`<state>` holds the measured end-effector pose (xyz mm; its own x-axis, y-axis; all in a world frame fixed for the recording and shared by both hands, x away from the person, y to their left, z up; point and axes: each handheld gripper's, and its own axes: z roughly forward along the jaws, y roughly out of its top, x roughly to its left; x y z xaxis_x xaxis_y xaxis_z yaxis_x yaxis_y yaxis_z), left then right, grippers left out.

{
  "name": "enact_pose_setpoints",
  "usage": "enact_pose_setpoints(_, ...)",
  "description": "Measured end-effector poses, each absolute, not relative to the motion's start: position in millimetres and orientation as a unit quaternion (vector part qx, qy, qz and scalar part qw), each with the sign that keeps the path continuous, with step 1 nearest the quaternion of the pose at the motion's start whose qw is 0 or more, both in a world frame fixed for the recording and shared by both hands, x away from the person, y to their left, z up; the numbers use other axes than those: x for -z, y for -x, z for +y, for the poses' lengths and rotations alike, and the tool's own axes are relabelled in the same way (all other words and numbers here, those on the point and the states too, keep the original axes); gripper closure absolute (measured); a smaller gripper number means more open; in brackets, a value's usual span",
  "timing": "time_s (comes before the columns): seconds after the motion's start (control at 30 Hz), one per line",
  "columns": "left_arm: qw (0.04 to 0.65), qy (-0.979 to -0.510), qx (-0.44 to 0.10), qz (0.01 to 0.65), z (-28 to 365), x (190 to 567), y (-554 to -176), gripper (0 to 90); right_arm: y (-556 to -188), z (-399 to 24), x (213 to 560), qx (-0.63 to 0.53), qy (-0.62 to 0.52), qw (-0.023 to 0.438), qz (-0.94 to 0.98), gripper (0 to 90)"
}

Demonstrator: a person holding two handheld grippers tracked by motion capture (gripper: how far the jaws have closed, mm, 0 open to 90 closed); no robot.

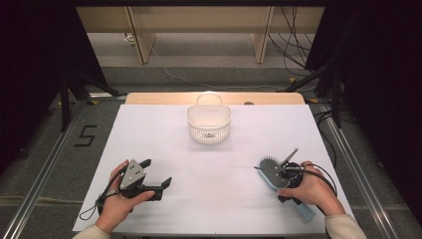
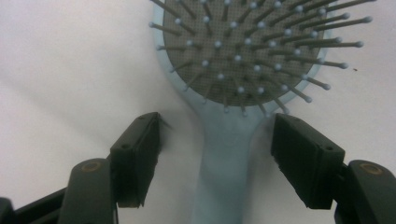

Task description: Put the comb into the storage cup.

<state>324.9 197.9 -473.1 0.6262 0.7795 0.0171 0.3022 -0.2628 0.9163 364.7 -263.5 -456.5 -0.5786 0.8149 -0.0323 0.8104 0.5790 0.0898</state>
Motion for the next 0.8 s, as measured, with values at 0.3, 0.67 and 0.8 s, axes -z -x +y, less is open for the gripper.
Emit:
enact_pose_setpoints(0.3, 0.491, -0.756, -0.243, 0.358, 198.0, 472.8, -324.9, 7.0, -364.9, -263.9, 454.2, -0.031, -0.470, 0.032, 0.882, 42.7)
enact_pose_setpoints(0.67, 0.492, -0.755, -0.244, 0.357, 197.9, 472.4, -324.7, 7.6, -365.7, -264.1, 454.0, -0.026, -0.469, 0.033, 0.882, 48.9)
enact_pose_setpoints(0.8, 0.492, -0.755, -0.245, 0.357, 198.0, 472.2, -324.6, 7.7, -365.9, -263.4, 453.7, -0.024, -0.467, 0.032, 0.883, 50.5)
